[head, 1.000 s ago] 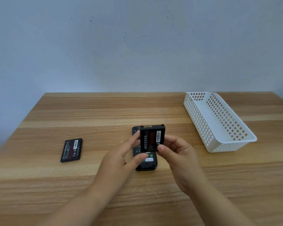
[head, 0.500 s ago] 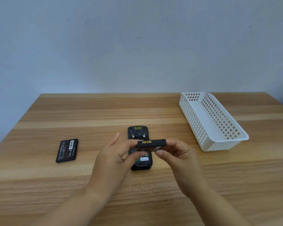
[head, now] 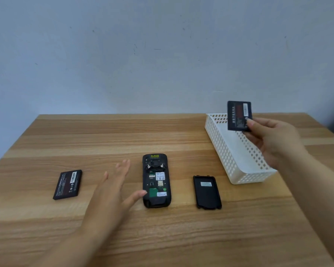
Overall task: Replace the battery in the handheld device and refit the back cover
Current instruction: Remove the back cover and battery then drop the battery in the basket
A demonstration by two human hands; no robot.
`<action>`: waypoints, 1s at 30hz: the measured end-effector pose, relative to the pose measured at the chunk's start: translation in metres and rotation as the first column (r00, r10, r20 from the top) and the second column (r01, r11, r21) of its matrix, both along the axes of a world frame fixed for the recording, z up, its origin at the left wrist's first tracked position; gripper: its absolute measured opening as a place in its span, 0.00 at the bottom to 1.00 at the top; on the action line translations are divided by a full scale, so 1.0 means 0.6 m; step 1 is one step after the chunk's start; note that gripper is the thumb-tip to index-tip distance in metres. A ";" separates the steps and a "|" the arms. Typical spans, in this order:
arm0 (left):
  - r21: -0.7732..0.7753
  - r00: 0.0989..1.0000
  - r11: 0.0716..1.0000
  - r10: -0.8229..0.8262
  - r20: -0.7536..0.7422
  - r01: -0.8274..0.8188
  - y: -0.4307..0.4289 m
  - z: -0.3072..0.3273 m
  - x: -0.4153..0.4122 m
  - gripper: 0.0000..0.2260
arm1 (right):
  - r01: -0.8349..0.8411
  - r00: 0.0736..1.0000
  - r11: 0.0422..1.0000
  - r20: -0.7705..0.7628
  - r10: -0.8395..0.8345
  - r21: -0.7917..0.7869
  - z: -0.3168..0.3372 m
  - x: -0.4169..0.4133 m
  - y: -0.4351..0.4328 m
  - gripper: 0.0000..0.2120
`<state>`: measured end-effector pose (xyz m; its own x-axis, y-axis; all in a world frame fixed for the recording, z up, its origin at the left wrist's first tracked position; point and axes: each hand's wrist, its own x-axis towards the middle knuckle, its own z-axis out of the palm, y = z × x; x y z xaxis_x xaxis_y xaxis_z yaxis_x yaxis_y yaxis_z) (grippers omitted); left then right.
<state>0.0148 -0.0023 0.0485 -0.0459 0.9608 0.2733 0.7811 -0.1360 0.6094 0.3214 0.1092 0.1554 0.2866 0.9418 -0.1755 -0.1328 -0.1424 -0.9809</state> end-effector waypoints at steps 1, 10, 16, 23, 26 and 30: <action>-0.053 1.000 0.999 0.005 -0.020 -0.006 0.004 -0.014 -0.006 0.42 | 0.026 0.998 0.999 0.062 -0.024 -0.037 -0.004 0.016 0.019 0.08; -0.184 0.982 0.982 -0.078 -0.173 0.046 0.004 -0.090 -0.023 0.50 | 0.124 0.880 0.896 0.465 0.100 -0.426 -0.102 0.063 0.118 0.18; -0.149 0.936 0.985 -0.132 -0.325 0.087 0.000 -0.095 -0.021 0.44 | 0.135 0.807 0.900 0.574 0.143 -0.414 -0.141 0.066 0.141 0.17; -0.169 0.932 0.983 -0.123 -0.341 0.068 -0.001 -0.097 -0.019 0.44 | 0.145 0.403 0.884 0.842 0.358 -0.445 -0.147 0.053 0.137 0.13; -0.169 0.925 0.984 -0.114 -0.363 0.056 -0.001 -0.098 -0.019 0.44 | 0.133 0.228 0.839 0.840 0.493 -0.528 -0.137 0.036 0.131 0.14; -0.161 0.923 0.985 -0.110 -0.368 0.053 -0.002 -0.100 -0.019 0.44 | 0.087 0.149 0.827 0.828 0.540 -0.555 -0.137 0.026 0.130 0.15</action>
<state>0.0034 -0.0032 -0.0113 0.1123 0.9873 0.1122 0.9458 -0.1408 0.2927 0.3367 0.1871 0.0732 0.2979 0.9065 -0.2991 0.9338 -0.3418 -0.1059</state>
